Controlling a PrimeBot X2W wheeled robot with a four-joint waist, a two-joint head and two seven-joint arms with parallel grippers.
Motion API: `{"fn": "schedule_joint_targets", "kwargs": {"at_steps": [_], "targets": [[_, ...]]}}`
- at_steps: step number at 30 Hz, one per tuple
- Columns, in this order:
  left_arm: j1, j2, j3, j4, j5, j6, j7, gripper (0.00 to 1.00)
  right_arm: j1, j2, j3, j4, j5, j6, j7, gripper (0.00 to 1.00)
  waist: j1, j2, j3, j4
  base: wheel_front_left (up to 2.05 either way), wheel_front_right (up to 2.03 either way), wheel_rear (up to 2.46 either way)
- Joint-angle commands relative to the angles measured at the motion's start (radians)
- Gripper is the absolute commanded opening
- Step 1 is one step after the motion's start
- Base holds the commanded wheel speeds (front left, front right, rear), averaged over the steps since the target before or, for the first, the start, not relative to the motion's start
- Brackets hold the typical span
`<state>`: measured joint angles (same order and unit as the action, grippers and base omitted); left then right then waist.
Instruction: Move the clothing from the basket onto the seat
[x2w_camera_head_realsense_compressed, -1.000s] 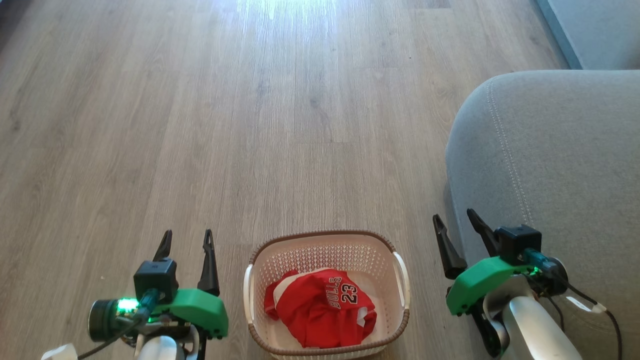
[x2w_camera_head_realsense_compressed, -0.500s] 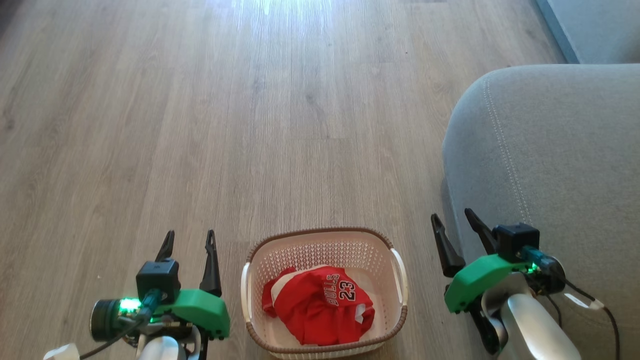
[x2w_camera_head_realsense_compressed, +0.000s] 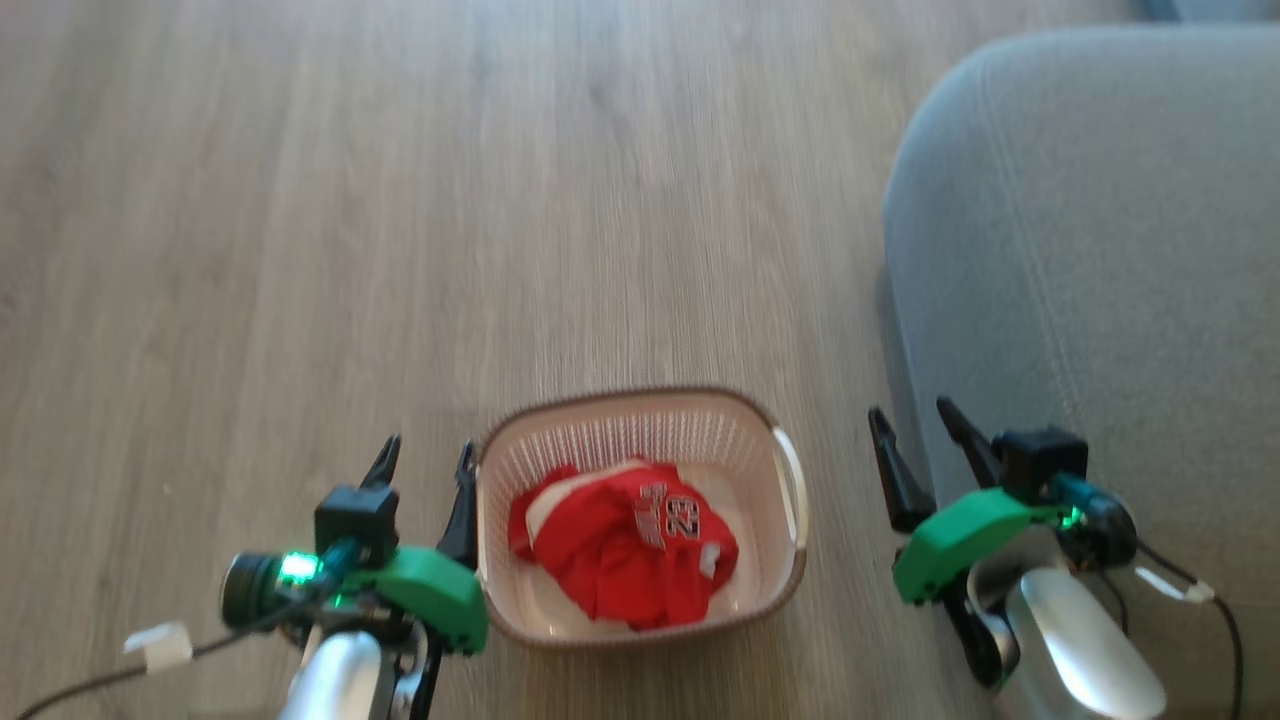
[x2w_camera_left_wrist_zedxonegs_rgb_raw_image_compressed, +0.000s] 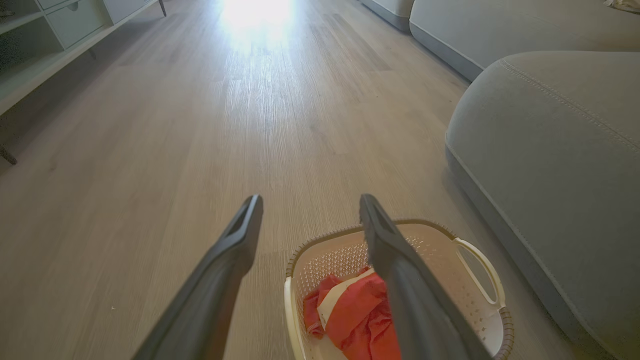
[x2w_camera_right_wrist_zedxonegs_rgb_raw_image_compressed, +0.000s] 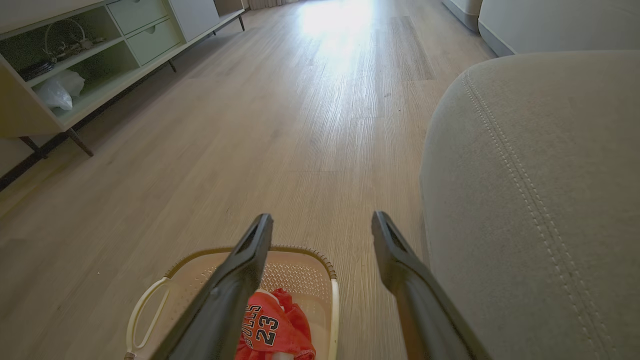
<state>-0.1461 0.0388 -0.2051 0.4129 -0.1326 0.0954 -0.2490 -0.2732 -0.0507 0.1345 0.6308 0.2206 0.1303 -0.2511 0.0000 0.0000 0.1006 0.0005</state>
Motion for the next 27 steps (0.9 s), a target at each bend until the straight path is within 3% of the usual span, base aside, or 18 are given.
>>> {"fn": "schedule_joint_targets", "kwargs": {"at_steps": [1,15,27], "targets": [[-0.068,0.011,0.018,-0.008,-0.001,-0.011,-0.013,1.00,-0.058,0.000,0.019,-0.036,-0.006,0.000,-0.011,1.00,0.0000,0.0000,0.089,-0.022,0.00,0.00,0.00],[-0.280,0.015,-0.048,0.216,0.077,-0.095,-0.013,1.00,-0.103,0.001,-0.005,-0.088,-0.028,0.000,-0.011,1.00,0.0000,0.0000,0.379,-0.080,0.00,0.00,0.00],[-0.525,0.045,-0.171,0.470,0.181,-0.164,-0.013,1.00,-0.130,0.001,-0.004,-0.170,-0.025,0.000,-0.011,1.00,0.0000,0.0000,0.590,-0.142,0.00,0.00,0.00]]}}
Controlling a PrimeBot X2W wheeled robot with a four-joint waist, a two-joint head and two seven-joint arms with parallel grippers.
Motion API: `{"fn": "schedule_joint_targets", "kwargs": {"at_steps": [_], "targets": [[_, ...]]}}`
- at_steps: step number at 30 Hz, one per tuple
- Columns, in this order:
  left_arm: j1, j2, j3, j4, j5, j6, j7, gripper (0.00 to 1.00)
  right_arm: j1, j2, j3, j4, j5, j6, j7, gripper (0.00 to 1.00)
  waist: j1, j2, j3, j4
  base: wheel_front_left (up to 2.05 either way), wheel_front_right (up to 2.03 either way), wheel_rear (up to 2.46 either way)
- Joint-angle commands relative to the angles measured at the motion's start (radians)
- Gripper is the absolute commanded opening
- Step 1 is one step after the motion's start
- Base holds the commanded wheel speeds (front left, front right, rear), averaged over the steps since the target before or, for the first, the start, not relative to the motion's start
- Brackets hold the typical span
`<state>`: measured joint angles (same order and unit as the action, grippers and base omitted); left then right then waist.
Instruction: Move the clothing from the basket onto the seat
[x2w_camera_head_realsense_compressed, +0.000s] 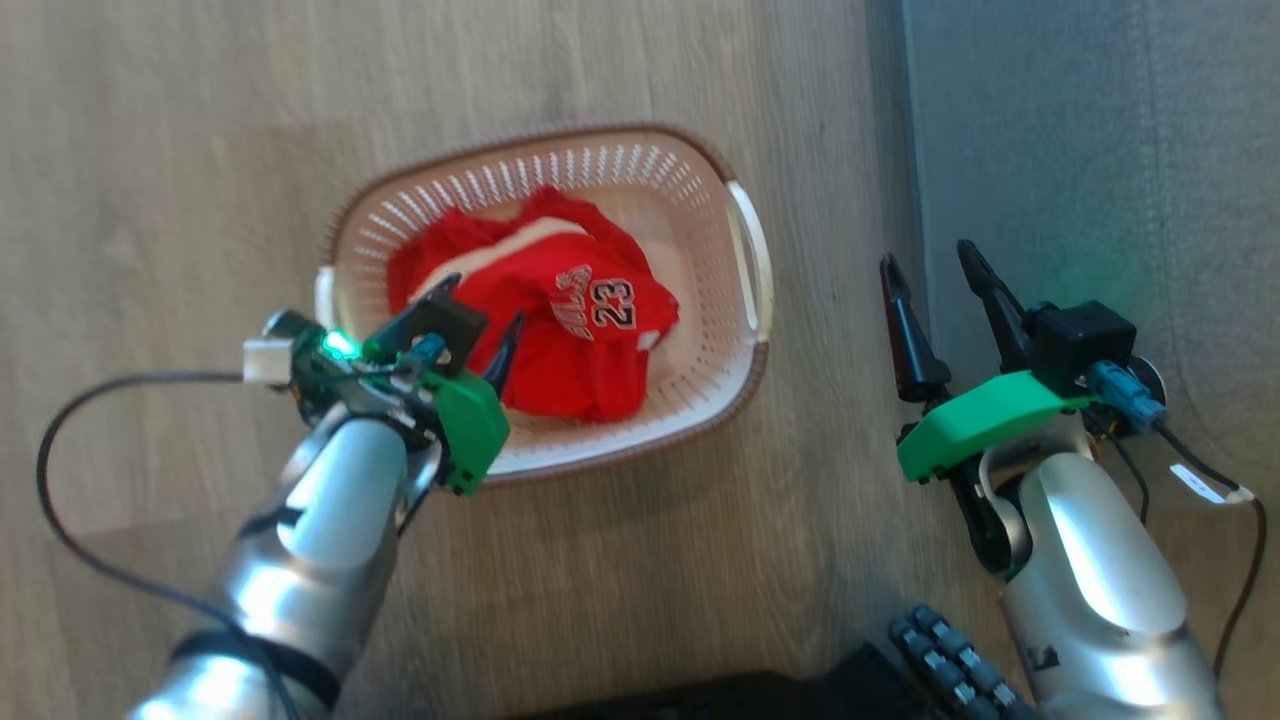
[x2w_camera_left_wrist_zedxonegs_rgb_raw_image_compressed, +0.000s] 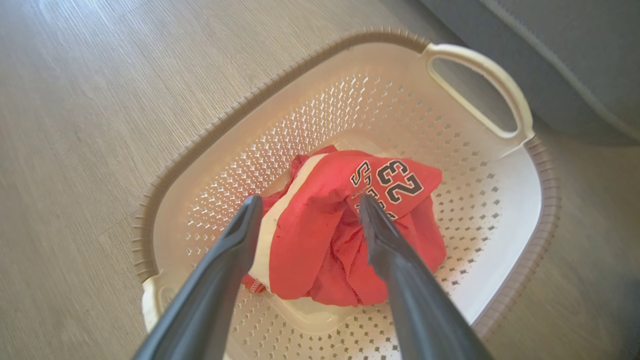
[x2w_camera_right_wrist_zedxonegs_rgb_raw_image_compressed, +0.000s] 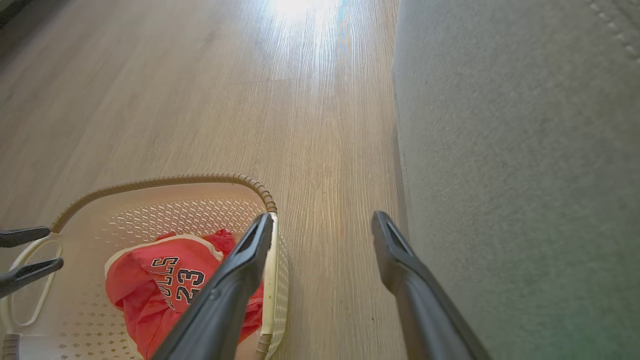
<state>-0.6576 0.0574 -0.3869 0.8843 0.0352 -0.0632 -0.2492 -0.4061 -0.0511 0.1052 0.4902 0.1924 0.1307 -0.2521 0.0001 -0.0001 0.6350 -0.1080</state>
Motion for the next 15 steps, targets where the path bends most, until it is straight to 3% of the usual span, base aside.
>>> {"fn": "schedule_joint_targets", "kwargs": {"at_steps": [1,10,15], "targets": [[-0.036,0.031,-0.006,0.025,0.027,-0.011,-0.013,1.00,0.001,0.001,0.030,-0.038,0.007,0.000,-0.010,1.00,-0.0001,0.0001,0.069,-0.040,0.00,0.00,0.00],[-0.220,0.053,-0.085,0.272,0.083,-0.020,-0.013,1.00,-0.008,0.001,0.101,-0.085,0.060,0.000,-0.010,1.00,-0.0001,0.0001,0.174,-0.097,0.00,0.00,0.00],[-0.290,0.065,-0.109,0.353,0.103,0.003,-0.008,1.00,-0.018,0.001,0.124,-0.107,0.087,0.000,-0.010,1.00,-0.0001,0.0001,0.219,-0.123,0.00,0.00,0.00]]}}
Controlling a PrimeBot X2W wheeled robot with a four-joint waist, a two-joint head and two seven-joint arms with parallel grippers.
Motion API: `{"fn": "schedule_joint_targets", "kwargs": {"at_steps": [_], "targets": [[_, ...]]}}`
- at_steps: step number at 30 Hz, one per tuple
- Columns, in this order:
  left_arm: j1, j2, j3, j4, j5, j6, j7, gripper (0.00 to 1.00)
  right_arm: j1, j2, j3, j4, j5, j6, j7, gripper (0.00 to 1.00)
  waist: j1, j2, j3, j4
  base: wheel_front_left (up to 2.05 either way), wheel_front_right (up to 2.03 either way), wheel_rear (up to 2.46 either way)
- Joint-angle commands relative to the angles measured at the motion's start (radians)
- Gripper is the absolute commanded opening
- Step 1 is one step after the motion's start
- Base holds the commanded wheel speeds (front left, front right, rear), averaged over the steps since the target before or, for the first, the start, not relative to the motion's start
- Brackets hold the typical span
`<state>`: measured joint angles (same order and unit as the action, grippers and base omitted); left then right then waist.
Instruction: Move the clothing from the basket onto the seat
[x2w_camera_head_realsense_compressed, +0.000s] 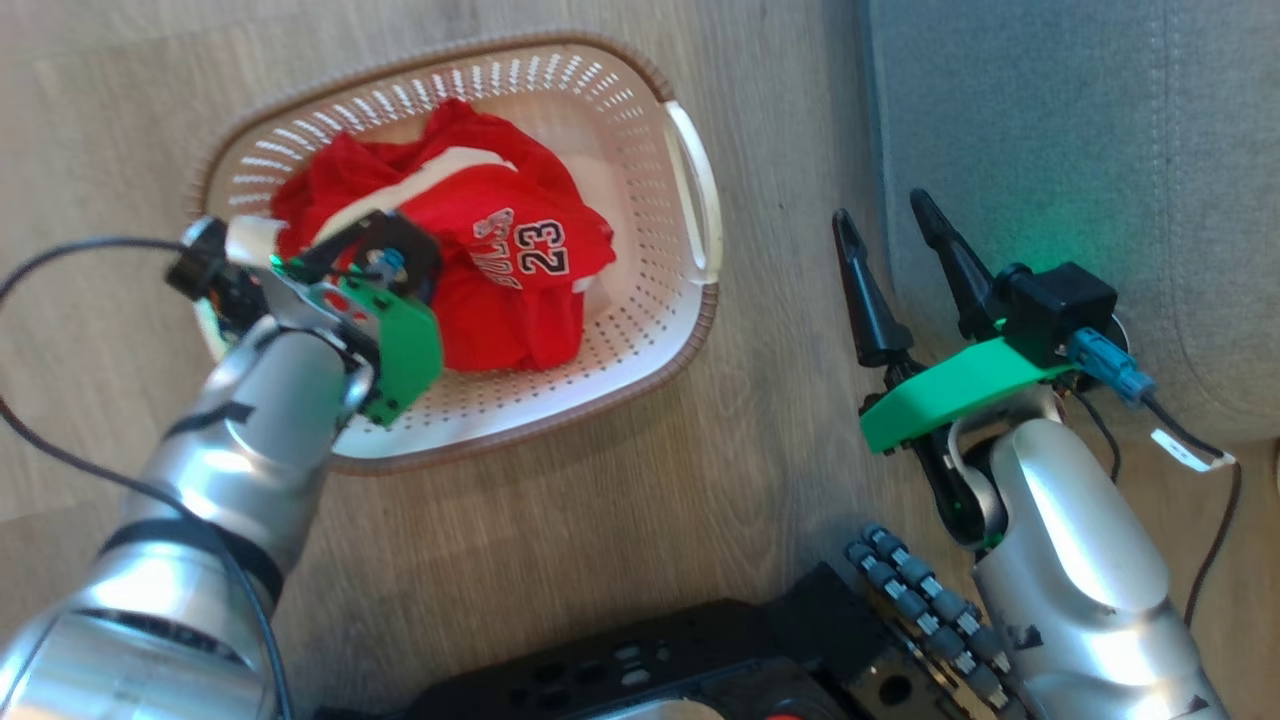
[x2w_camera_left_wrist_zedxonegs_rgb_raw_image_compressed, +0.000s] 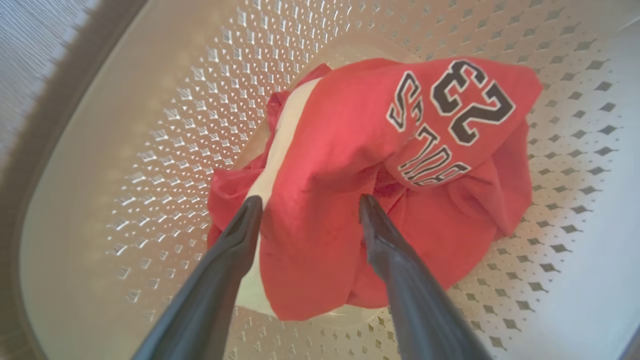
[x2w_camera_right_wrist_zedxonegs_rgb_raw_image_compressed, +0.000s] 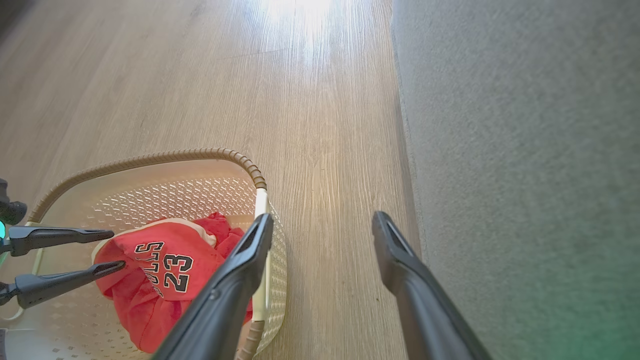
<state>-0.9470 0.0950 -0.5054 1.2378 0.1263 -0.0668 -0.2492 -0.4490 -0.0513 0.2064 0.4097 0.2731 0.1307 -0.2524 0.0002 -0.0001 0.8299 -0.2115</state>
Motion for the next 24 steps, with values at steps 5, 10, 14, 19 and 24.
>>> {"fn": "schedule_joint_targets", "kwargs": {"at_steps": [5,10,14,19,24], "targets": [[-0.039,0.041,-0.003,0.034,0.012,-0.004,0.033,1.00,0.024,0.001,0.043,-0.042,0.030,0.000,-0.009,1.00,-0.0002,0.0001,0.059,-0.049,0.00,0.00,0.00],[-0.055,0.039,-0.020,0.044,0.011,-0.023,0.071,1.00,0.035,0.001,0.023,-0.062,0.038,0.000,-0.009,1.00,-0.0002,0.0001,0.073,-0.061,0.00,0.00,0.00],[-0.066,0.037,-0.037,0.049,0.012,-0.037,0.124,1.00,0.056,0.001,0.004,-0.082,0.026,0.000,-0.009,1.00,-0.0002,0.0001,0.084,-0.061,0.00,0.00,0.00],[-0.071,0.032,-0.009,0.052,-0.033,-0.036,0.168,1.00,0.066,0.001,-0.002,-0.093,0.032,0.000,-0.009,1.00,-0.0002,0.0001,0.094,-0.057,0.00,0.00,0.00],[-0.065,0.034,-0.018,0.052,-0.040,-0.039,0.208,0.44,0.061,0.001,-0.004,-0.088,0.038,0.000,-0.009,1.00,-0.0002,0.0001,0.095,-0.058,0.00,0.00,0.00]]}}
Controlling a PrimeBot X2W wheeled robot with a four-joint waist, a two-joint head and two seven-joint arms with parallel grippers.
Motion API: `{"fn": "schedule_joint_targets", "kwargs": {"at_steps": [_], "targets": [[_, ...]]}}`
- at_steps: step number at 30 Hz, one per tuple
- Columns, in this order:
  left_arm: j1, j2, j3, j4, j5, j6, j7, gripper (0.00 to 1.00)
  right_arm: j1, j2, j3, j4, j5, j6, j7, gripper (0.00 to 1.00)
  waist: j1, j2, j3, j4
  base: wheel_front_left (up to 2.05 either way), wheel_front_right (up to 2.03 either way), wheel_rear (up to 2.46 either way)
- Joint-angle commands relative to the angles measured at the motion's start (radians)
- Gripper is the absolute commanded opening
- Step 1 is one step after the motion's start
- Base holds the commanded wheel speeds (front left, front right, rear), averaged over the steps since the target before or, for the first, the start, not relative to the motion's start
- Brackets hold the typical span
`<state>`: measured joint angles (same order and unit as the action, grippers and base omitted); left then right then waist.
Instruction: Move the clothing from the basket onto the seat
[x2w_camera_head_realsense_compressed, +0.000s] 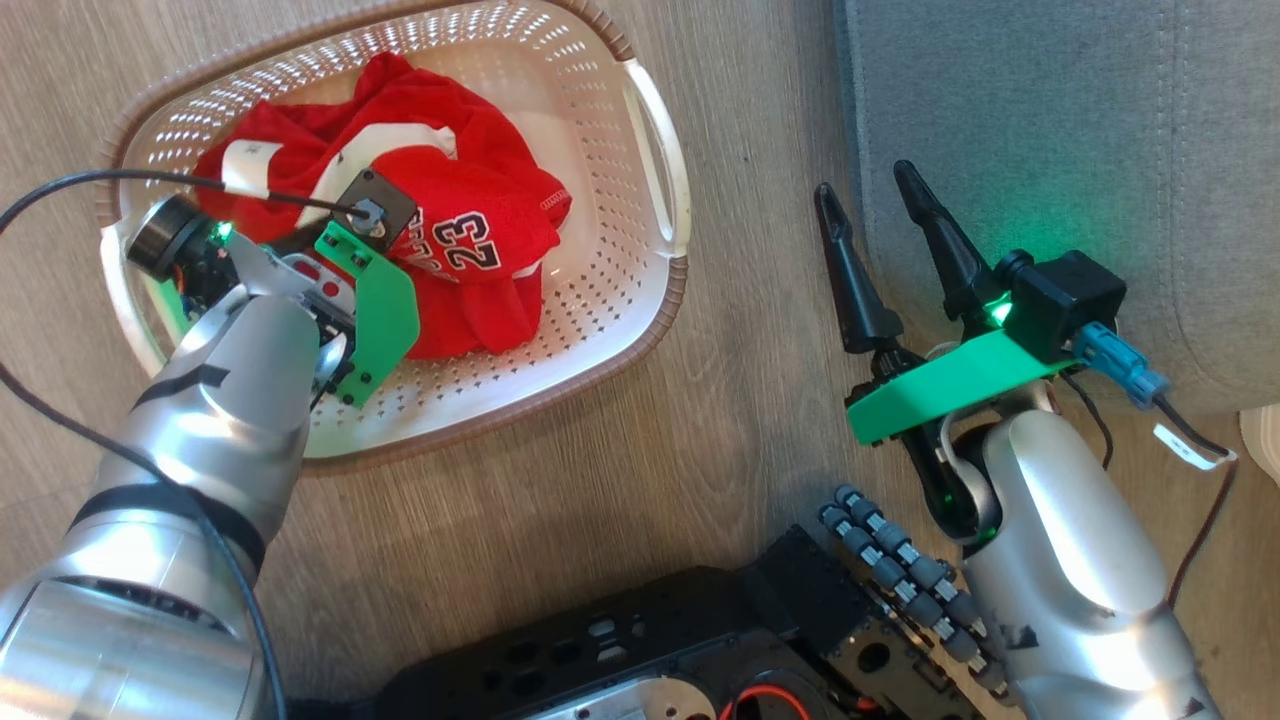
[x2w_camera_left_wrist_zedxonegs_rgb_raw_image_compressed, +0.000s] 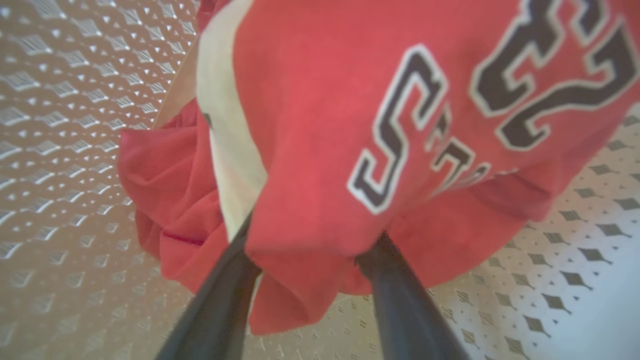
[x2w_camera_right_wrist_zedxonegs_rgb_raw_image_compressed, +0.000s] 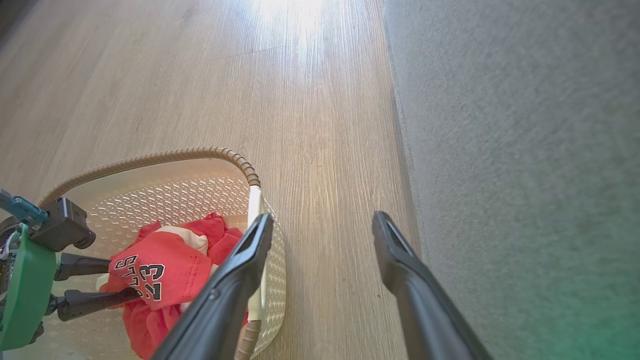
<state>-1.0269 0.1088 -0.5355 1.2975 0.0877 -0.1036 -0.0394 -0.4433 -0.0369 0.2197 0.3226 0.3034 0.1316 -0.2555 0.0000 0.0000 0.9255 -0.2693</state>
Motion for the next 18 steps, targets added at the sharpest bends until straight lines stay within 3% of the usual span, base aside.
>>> {"fn": "schedule_joint_targets", "kwargs": {"at_steps": [1,12,18], "targets": [[0.015,0.020,0.010,-0.007,-0.004,-0.004,0.002,0.00,0.054,-0.013,-0.017,-0.001,0.008,-0.001,-0.006,1.00,0.0000,0.0000,-0.001,0.000,0.00,0.00,0.00],[0.020,0.014,0.002,-0.007,-0.042,-0.017,-0.027,0.00,0.020,-0.013,-0.018,0.024,-0.009,-0.001,-0.006,1.00,0.0000,0.0000,-0.044,0.020,0.00,0.00,0.00],[0.041,-0.021,0.001,-0.007,-0.075,-0.020,-0.091,0.00,0.007,-0.013,-0.044,0.066,-0.047,-0.001,-0.006,1.00,0.0000,0.0000,-0.142,0.084,0.00,0.00,0.00]]}}
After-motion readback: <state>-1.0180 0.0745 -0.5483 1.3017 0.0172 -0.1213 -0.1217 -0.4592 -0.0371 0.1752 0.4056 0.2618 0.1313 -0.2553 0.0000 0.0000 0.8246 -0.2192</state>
